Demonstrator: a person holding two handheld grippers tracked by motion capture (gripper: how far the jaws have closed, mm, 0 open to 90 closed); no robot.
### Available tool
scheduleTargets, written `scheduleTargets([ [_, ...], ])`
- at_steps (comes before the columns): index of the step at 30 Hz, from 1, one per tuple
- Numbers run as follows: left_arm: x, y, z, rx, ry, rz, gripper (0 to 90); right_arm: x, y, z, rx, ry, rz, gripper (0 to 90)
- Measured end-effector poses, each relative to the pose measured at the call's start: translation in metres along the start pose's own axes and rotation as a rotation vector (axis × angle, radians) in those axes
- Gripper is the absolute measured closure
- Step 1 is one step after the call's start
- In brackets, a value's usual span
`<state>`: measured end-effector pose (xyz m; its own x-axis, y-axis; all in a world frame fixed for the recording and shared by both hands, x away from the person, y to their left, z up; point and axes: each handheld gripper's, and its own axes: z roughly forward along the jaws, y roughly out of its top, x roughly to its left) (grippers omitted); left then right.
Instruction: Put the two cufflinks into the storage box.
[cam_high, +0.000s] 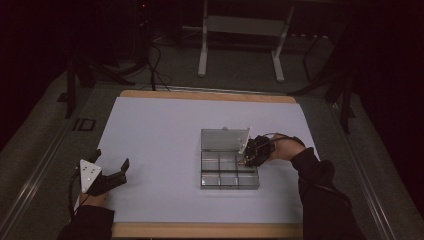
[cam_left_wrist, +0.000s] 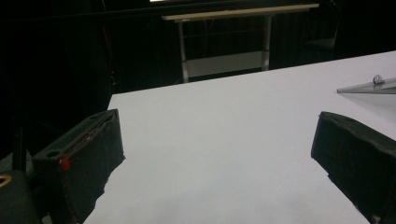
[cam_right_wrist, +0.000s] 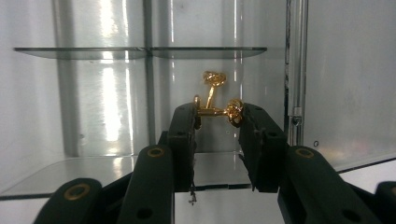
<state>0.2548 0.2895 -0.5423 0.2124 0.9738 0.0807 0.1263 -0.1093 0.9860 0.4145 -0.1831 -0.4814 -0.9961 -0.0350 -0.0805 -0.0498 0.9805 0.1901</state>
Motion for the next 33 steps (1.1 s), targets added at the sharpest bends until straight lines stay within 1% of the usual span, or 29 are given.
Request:
scheduleTargets([
  [5,0.0,0.0,0.0,0.001,0.001,0.0,2.6,0.001,0.001,0.005,0.046,0.0,0.001,66.5],
  [6,0.0,0.0,0.0,0.001,0.0,0.0,2.6,0.001,0.001,0.006,0.047,0.0,-0.005,66.5],
  [11,0.0,0.0,0.0,0.002,0.0,-0.001,2.6,0.0,0.002,0.006,0.06,0.004,-0.001,66.1],
  [12,0.0,0.0,0.0,0.002,0.0,-0.001,2.6,0.001,0.003,0.006,0.069,0.007,0.006,65.6],
  [15,0.0,0.0,0.0,0.002,0.0,-0.001,2.6,0.001,0.005,0.006,0.09,0.003,-0.003,64.5],
  [19,0.0,0.0,0.0,0.002,0.0,0.0,2.6,0.001,0.006,0.005,0.095,0.011,0.001,63.1],
  [23,0.0,0.0,0.0,0.002,-0.001,-0.001,2.6,0.001,0.009,-0.003,0.087,0.006,0.001,62.9],
  [28,0.0,0.0,0.0,0.0,0.0,0.0,2.6,0.003,0.014,-0.015,0.077,-0.004,-0.016,63.0],
  [33,0.0,0.0,0.0,0.001,0.0,0.003,2.6,0.005,0.016,-0.033,0.058,-0.025,-0.029,63.2],
])
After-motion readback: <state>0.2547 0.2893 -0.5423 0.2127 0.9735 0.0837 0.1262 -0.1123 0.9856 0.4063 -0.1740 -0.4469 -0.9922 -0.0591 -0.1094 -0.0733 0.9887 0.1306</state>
